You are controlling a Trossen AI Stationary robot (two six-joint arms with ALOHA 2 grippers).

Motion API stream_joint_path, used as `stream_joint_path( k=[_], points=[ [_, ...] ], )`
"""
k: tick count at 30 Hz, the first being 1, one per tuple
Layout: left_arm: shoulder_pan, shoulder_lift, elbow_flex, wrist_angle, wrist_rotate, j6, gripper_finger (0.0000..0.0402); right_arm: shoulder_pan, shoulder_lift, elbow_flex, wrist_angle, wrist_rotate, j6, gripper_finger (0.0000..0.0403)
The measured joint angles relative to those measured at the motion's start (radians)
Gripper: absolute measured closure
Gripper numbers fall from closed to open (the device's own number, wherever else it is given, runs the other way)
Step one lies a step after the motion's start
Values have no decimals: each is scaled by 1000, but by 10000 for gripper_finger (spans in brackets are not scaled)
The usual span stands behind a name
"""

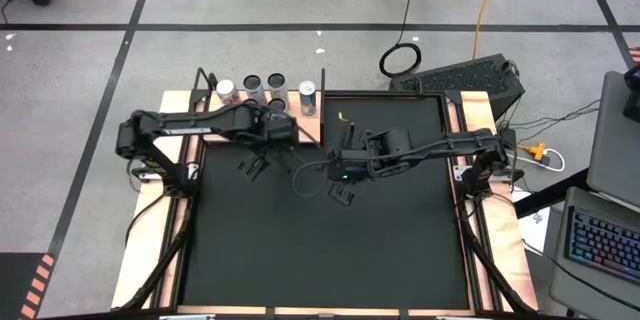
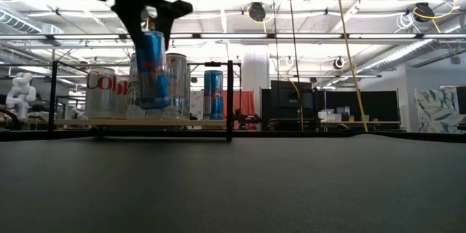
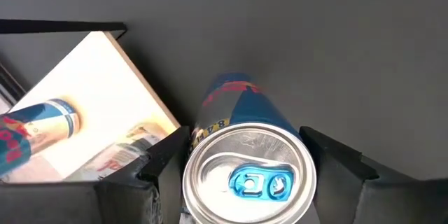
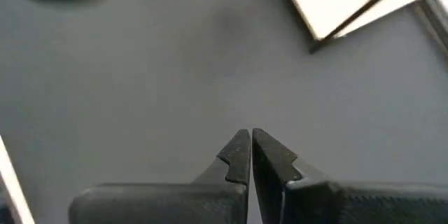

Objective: Place canned beverage on shelf
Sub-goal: Put the blue soda can on the shelf aligned with the blue soda can

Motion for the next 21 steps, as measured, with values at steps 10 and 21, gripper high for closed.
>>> stream_joint_path(
  k=[10, 21],
  points=[
    [66, 114, 190, -1, 4, 160, 178, -1, -91, 0, -108, 212, 144, 403],
    [103, 121, 342, -7, 28, 246, 178, -1, -147, 0, -113, 213, 84, 403]
  ],
)
